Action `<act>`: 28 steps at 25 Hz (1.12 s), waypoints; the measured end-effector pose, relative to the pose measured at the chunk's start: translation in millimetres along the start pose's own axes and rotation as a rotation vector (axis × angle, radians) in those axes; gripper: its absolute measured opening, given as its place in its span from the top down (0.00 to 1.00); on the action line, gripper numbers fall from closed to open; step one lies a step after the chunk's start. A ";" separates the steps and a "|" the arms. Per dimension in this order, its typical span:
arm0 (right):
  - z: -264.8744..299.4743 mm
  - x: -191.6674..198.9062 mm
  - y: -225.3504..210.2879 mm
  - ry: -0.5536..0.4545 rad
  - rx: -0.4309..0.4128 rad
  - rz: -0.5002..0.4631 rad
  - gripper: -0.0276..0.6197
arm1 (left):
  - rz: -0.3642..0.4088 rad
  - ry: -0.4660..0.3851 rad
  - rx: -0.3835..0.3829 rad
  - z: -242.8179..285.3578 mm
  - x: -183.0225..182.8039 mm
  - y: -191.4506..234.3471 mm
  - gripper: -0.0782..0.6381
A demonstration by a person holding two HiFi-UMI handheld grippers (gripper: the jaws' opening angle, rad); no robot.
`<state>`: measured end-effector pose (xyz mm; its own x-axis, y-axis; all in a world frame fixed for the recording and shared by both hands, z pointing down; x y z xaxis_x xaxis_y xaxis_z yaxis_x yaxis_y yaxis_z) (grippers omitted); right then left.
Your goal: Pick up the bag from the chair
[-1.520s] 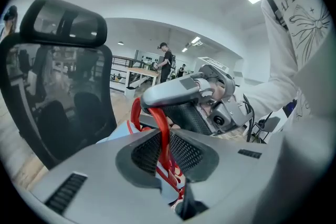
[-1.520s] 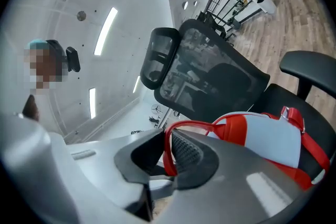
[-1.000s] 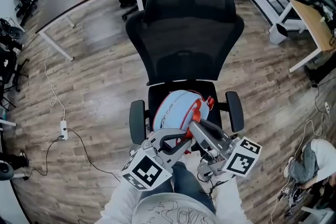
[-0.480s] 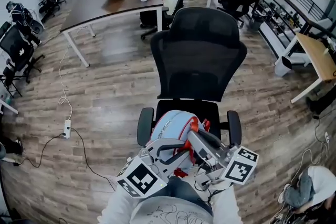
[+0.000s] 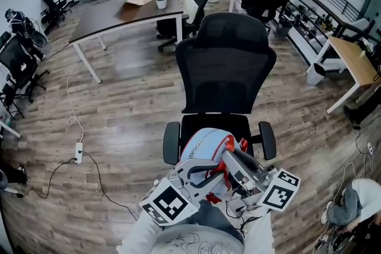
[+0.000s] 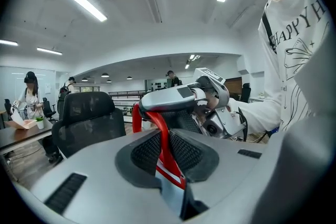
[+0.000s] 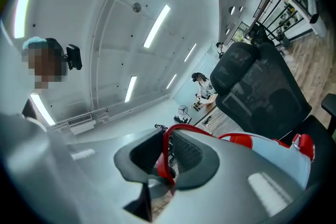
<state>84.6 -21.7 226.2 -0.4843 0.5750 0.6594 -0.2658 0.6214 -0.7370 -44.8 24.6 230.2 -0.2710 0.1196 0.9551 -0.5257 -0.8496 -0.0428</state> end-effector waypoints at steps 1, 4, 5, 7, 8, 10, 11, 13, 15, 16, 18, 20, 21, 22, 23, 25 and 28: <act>-0.8 1.6 3.1 -0.009 0.010 -0.004 0.85 | -0.001 -0.007 0.008 -2.5 -0.2 -0.7 0.82; -1.0 4.3 10.7 -0.033 0.030 -0.017 0.85 | 0.006 -0.030 0.026 -8.9 -2.3 -0.8 0.82; -1.4 4.7 13.4 -0.039 0.034 -0.021 0.85 | 0.009 -0.033 0.032 -10.6 -3.1 -1.3 0.82; -3.2 6.3 18.7 -0.046 0.043 -0.031 0.85 | 0.011 -0.038 0.044 -14.1 -4.2 -3.5 0.82; -3.7 7.8 21.0 -0.048 0.048 -0.034 0.85 | 0.012 -0.041 0.049 -16.2 -4.1 -4.5 0.82; -2.9 11.9 24.9 -0.052 0.055 -0.036 0.85 | 0.014 -0.044 0.054 -20.9 -2.6 -5.7 0.82; -2.3 14.1 26.8 -0.054 0.058 -0.036 0.85 | 0.014 -0.045 0.056 -23.3 -1.6 -6.1 0.82; -2.1 18.1 30.9 -0.055 0.062 -0.037 0.85 | 0.011 -0.049 0.061 -28.2 -0.3 -7.9 0.82; -3.3 20.9 35.2 -0.059 0.062 -0.038 0.85 | 0.012 -0.053 0.063 -32.4 -0.3 -10.9 0.82; -4.1 22.3 37.2 -0.061 0.062 -0.039 0.85 | 0.015 -0.054 0.062 -34.2 -0.2 -12.7 0.82; -5.6 25.6 40.4 -0.062 0.063 -0.040 0.85 | 0.017 -0.056 0.062 -37.4 0.7 -16.0 0.82; -7.1 28.6 42.6 -0.061 0.065 -0.041 0.85 | 0.015 -0.058 0.063 -39.7 2.0 -18.9 0.82; -7.9 29.7 43.4 -0.061 0.066 -0.040 0.85 | 0.015 -0.058 0.063 -40.5 2.5 -20.2 0.82; -8.7 30.5 44.1 -0.061 0.067 -0.039 0.85 | 0.016 -0.056 0.063 -41.0 2.8 -21.5 0.82; -9.8 31.1 44.5 -0.061 0.066 -0.037 0.85 | 0.017 -0.055 0.063 -41.1 2.9 -22.7 0.82; -12.6 32.1 44.8 -0.063 0.066 -0.033 0.85 | 0.021 -0.052 0.062 -40.7 3.2 -25.7 0.82; -16.5 34.4 45.6 -0.065 0.068 -0.028 0.85 | 0.024 -0.050 0.062 -40.7 4.2 -30.1 0.81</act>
<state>69.7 35.2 217.7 -0.5286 0.5203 0.6708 -0.3351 0.5981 -0.7280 -62.9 71.6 223.6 -0.2421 0.0743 0.9674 -0.4683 -0.8822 -0.0494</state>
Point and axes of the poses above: the fingertips, and each gripper's own axes: z forward along the fingers, y to its left, x out of its underside, the point moved 8 cm from there along -z, backward along the fingers, and after that the axes turned 1 degree about -y, right-handed, at the moved point
